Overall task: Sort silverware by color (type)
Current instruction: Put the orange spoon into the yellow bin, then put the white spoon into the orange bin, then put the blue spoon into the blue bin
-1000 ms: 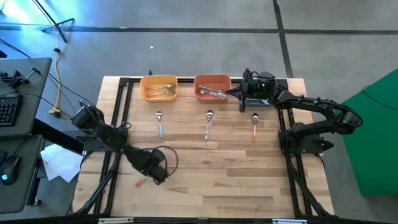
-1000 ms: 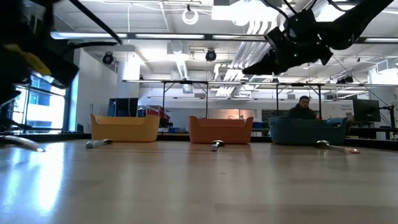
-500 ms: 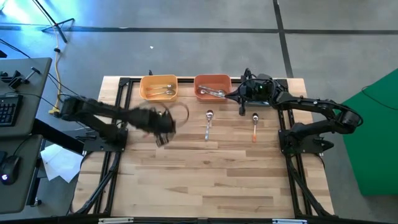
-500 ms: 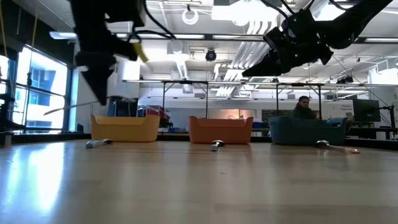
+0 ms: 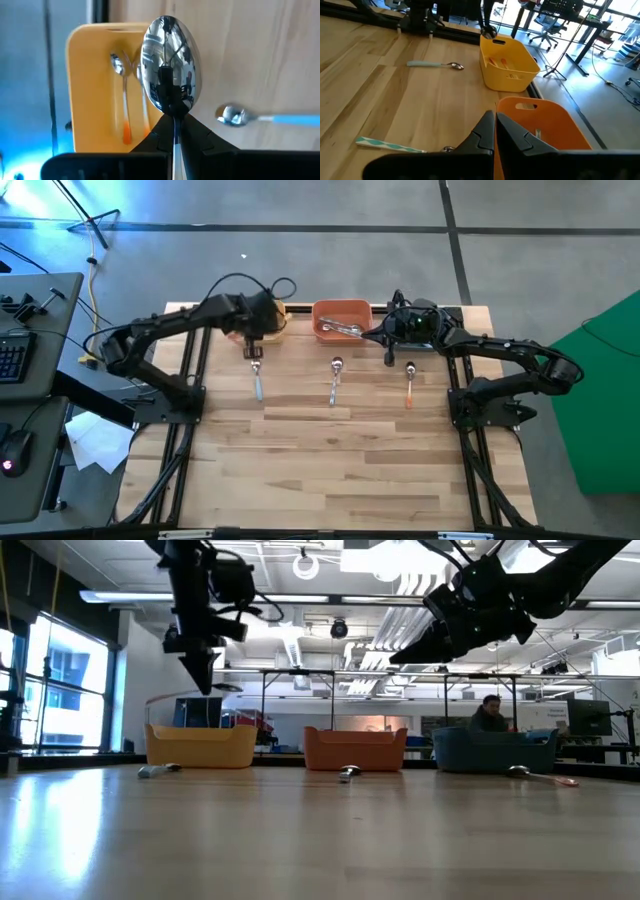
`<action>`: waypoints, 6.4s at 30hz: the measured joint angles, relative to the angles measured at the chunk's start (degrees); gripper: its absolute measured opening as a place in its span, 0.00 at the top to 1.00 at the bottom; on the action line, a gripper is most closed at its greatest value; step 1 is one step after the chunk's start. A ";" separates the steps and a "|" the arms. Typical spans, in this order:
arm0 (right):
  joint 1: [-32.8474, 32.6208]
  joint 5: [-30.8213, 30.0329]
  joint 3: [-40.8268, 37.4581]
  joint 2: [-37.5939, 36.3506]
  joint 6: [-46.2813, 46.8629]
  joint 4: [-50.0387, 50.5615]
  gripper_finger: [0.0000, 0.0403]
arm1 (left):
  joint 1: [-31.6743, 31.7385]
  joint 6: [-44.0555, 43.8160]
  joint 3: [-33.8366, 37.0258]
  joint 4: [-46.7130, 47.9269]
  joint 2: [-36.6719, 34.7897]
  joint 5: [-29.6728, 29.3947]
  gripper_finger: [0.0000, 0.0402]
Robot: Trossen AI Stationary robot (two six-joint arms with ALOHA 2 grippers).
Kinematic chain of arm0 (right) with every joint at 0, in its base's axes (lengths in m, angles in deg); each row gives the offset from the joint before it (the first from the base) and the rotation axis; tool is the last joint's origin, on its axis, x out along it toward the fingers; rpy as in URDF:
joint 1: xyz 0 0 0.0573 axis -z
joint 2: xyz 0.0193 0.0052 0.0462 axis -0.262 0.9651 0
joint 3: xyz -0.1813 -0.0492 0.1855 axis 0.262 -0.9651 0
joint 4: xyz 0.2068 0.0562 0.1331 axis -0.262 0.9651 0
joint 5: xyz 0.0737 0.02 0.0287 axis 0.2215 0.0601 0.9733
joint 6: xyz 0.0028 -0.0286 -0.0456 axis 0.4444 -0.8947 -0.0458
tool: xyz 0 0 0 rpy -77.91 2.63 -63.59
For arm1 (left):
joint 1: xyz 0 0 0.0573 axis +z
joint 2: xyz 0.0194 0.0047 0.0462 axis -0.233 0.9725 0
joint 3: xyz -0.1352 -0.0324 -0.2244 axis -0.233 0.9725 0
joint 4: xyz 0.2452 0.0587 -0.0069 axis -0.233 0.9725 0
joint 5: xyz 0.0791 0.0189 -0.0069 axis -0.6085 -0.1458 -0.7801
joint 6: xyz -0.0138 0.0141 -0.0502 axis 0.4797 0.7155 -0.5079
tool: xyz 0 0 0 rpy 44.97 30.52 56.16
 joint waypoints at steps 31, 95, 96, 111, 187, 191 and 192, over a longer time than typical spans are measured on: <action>-1.14 0.02 0.00 0.00 -0.66 0.51 1.00 | 15.29 28.74 0.09 -18.01 18.09 -1.41 0.88; -22.43 -31.43 47.67 46.92 -23.51 54.28 0.50 | -13.00 -6.76 48.15 -87.08 -8.53 -0.97 1.00; -22.45 -31.43 47.67 47.04 -23.63 54.28 0.50 | -13.00 -6.78 48.15 -87.08 -8.53 -0.99 1.00; -20.92 -27.85 47.73 47.08 -12.72 59.31 0.70 | -12.97 -7.66 48.15 -87.08 -8.53 -0.97 1.00; -5.09 -17.67 33.10 29.26 3.31 15.91 1.00 | -37.72 -75.53 42.58 -31.96 -15.46 -23.43 0.73; -6.15 -16.85 19.77 22.95 6.46 2.38 1.00 | -36.51 -77.66 42.55 -34.56 -13.88 -22.64 0.61; -6.94 -17.72 16.97 21.01 6.59 -0.19 1.00 | -35.81 -79.03 42.55 -34.85 -13.59 -21.50 0.59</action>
